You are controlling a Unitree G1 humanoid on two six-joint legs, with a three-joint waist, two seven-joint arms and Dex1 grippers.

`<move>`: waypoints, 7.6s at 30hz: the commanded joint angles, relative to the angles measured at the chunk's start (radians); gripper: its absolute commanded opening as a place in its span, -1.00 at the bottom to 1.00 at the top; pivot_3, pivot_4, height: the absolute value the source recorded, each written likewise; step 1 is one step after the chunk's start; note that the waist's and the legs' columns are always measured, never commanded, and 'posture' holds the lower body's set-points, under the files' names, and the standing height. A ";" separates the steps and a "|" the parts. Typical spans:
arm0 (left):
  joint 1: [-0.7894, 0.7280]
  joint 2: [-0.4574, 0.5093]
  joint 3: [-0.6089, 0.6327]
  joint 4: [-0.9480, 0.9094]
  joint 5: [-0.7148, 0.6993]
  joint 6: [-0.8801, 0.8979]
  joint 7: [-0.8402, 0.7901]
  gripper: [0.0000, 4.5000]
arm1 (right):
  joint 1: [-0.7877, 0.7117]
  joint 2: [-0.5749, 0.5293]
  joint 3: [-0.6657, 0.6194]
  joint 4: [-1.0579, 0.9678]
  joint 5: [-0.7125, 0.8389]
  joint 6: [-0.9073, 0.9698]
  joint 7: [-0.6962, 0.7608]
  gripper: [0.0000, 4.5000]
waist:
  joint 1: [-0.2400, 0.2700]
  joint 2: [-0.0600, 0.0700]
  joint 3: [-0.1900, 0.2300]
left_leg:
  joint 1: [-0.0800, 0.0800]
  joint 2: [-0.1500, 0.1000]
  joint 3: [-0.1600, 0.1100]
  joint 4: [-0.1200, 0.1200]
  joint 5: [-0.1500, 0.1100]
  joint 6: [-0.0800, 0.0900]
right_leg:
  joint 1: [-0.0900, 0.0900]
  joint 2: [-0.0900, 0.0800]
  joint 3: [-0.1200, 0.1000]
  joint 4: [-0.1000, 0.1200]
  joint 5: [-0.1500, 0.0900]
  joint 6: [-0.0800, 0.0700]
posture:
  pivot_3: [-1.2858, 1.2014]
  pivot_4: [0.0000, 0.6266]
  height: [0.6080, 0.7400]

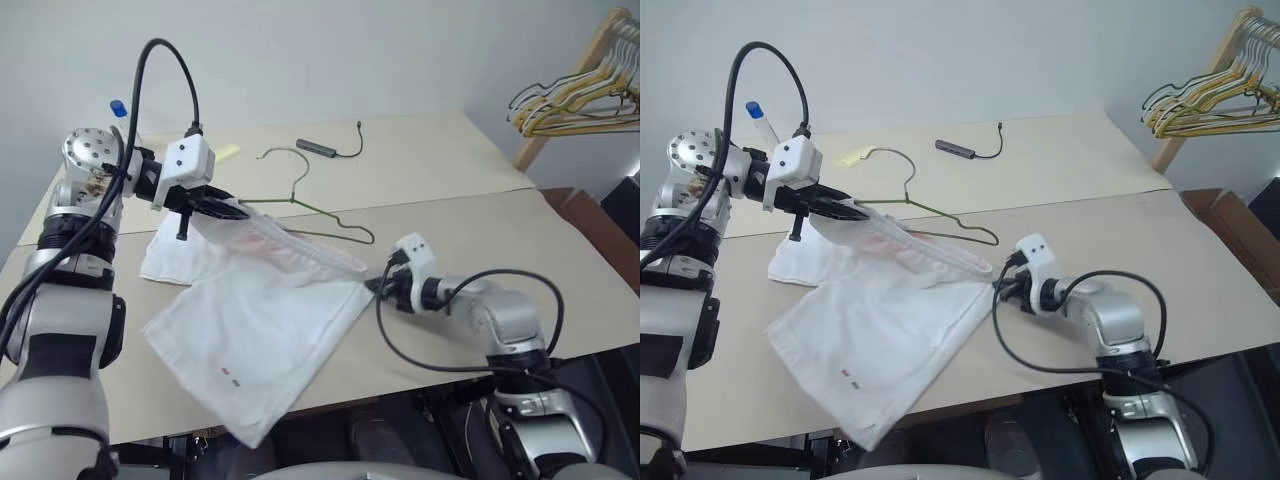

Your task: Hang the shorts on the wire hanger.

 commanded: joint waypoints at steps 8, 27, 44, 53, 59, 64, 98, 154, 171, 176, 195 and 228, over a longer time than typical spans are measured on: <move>-0.016 0.023 -0.010 0.004 0.008 -0.025 -0.004 -0.99 | -0.034 -0.144 -0.064 0.021 0.009 -0.057 0.059 -0.98 | -0.003 0.000 0.000 | 0.000 0.000 0.000 0.000 0.000 0.000 | 0.000 0.000 0.000 0.000 0.000 0.000 | -0.05 -1.00 1.00; -0.011 0.038 -0.049 0.001 -0.011 -0.019 -0.004 -0.99 | -0.083 -0.199 -0.016 0.108 0.010 -0.061 0.091 -0.98 | -0.005 0.000 0.000 | 0.000 0.000 0.001 0.000 0.000 0.000 | 0.000 0.000 0.001 0.000 0.000 0.000 | -0.06 -1.00 1.00; -0.071 -0.044 0.064 0.036 0.073 -0.015 0.017 -0.99 | -0.284 -0.361 0.200 -0.274 -0.115 -0.141 0.235 -0.98 | -0.019 0.000 0.000 | 0.000 0.000 0.001 0.000 0.000 0.000 | -0.001 0.001 0.001 0.000 0.000 0.000 | -0.07 -1.00 1.00; -0.052 -0.053 0.081 -0.016 0.109 -0.025 0.045 -0.99 | -0.424 -0.350 0.271 -0.312 -0.138 -0.115 0.289 -0.98 | -0.016 0.000 0.000 | -0.001 0.000 0.001 0.000 0.000 0.000 | -0.001 -0.001 0.000 -0.001 0.000 0.000 | -0.05 -1.00 1.00; -0.020 -0.049 0.113 -0.048 0.084 -0.018 0.032 -0.99 | -0.416 -0.325 0.284 -0.276 -0.181 -0.197 0.279 -0.98 | -0.014 0.000 0.000 | -0.001 0.000 0.001 0.000 0.000 0.000 | -0.002 0.000 0.000 0.000 0.000 0.000 | -0.04 -1.00 1.00; 0.016 -0.037 0.144 -0.094 0.062 -0.007 0.021 -0.99 | -0.362 -0.343 0.311 -0.255 -0.221 -0.339 0.343 -0.55 | -0.008 0.000 0.000 | -0.001 0.000 0.001 0.000 0.000 0.000 | -0.002 0.000 0.000 0.001 0.000 0.000 | -0.03 -1.00 1.00; 0.054 -0.024 0.135 -0.184 -0.061 0.033 -0.004 -0.84 | -0.349 -0.211 0.205 -0.147 -0.125 -0.258 0.370 -1.00 | -0.003 0.000 0.000 | 0.000 0.000 0.000 0.000 0.000 0.000 | -0.001 0.000 0.000 0.001 0.000 0.000 | -0.04 -1.00 1.00; 0.411 -0.216 0.347 -0.833 -0.349 0.464 0.376 0.98 | -0.607 -0.243 -0.642 0.327 -0.394 0.207 -0.799 -1.00 | -0.229 0.023 -0.012 | 0.010 -0.001 0.003 -0.005 0.000 0.001 | 0.008 -0.002 0.008 -0.001 0.000 0.001 | -0.22 -1.00 1.00; 0.419 -0.252 0.430 -0.889 -0.494 0.493 0.430 0.98 | -0.778 -0.327 -0.676 0.868 -0.284 -0.033 -0.908 -1.00 | -0.224 0.022 -0.011 | 0.021 -0.001 0.008 -0.014 0.000 0.001 | 0.022 -0.001 0.013 -0.008 -0.002 0.002 | -0.18 -1.00 1.00; 0.431 -0.242 0.428 -0.902 -0.493 0.489 0.425 0.98 | -0.772 -0.332 -0.623 0.903 -0.284 -0.051 -0.891 -1.00 | -0.221 0.022 -0.011 | 0.026 -0.002 0.009 -0.016 0.000 0.000 | 0.026 0.000 0.014 -0.010 -0.003 0.005 | -0.17 -1.00 1.00; 0.448 -0.255 0.445 -0.912 -0.532 0.498 0.452 1.00 | -0.691 -0.288 -0.419 0.740 -0.389 -0.117 -0.997 0.99 | -0.213 0.022 -0.011 | 0.028 -0.002 0.014 -0.017 0.000 0.000 | 0.026 0.000 0.020 -0.010 -0.003 0.006 | -0.16 -1.00 1.00; 0.800 -0.129 0.540 -1.145 -0.453 0.553 0.702 1.00 | -0.264 -0.010 0.135 0.157 -0.600 -0.639 -0.516 0.99 | 0.025 0.011 -0.005 | 0.033 -0.002 0.007 -0.019 0.000 0.000 | 0.023 0.000 0.024 -0.011 -0.001 0.006 | 0.10 -1.00 1.00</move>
